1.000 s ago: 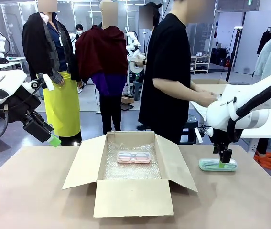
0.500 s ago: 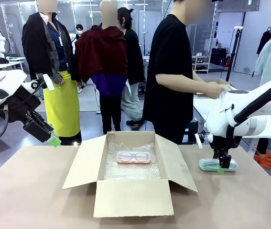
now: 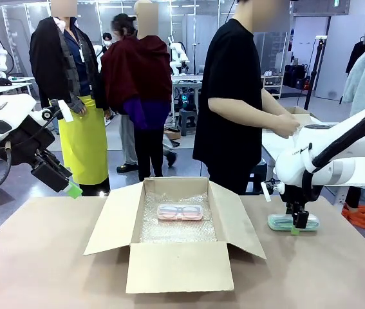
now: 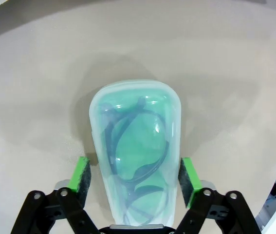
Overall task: Pack the glasses set securely to prepare it for shipping.
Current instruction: Put the Glasses case from the right side of the table into the Package Box.
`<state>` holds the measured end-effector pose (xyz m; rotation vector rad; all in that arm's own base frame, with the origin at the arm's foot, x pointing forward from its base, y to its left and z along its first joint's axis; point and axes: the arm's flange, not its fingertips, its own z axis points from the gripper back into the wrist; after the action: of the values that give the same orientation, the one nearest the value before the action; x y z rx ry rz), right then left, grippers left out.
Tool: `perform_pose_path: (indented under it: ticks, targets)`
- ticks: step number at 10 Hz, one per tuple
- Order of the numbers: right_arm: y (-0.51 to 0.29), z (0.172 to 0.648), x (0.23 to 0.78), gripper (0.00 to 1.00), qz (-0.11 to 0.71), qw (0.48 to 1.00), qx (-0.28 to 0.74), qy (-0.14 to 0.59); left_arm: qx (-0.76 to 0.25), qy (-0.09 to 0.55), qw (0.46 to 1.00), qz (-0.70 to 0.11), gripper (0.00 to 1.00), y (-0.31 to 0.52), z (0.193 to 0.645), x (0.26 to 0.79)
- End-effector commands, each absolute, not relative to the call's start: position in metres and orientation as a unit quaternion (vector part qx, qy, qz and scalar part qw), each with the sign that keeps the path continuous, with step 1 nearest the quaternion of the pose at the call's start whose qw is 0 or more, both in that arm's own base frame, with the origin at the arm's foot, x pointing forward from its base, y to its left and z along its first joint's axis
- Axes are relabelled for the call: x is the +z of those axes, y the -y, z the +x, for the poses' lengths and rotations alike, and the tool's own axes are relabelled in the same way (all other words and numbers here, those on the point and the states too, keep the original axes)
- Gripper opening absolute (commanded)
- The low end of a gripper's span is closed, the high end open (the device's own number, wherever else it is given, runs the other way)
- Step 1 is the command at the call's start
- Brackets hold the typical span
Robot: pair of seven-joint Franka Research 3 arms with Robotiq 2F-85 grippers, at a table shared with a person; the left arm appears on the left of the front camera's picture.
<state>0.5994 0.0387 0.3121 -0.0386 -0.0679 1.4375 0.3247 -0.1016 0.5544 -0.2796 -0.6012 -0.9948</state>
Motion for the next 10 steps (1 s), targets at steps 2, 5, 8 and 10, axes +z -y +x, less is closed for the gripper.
perform_pose_path:
  ticks: [2,5,8,10]
  targets:
    - [-0.04,0.604,0.314,0.57,-0.027,0.761,0.647,0.02,-0.475,0.284,0.822,-0.137,1.0,0.099,0.325,0.554]
    - [-0.036,0.608,0.326,0.39,-0.022,0.773,0.633,0.022,-0.475,0.284,0.822,-0.137,1.0,0.099,0.325,0.554]
    - [-0.042,0.602,0.391,0.39,-0.014,0.774,0.63,0.061,-0.475,0.284,0.822,-0.137,1.0,0.099,0.325,0.554]
    - [-0.055,0.598,0.437,0.39,-0.034,0.787,0.615,0.043,-0.475,0.284,0.822,-0.137,1.0,0.099,0.325,0.554]
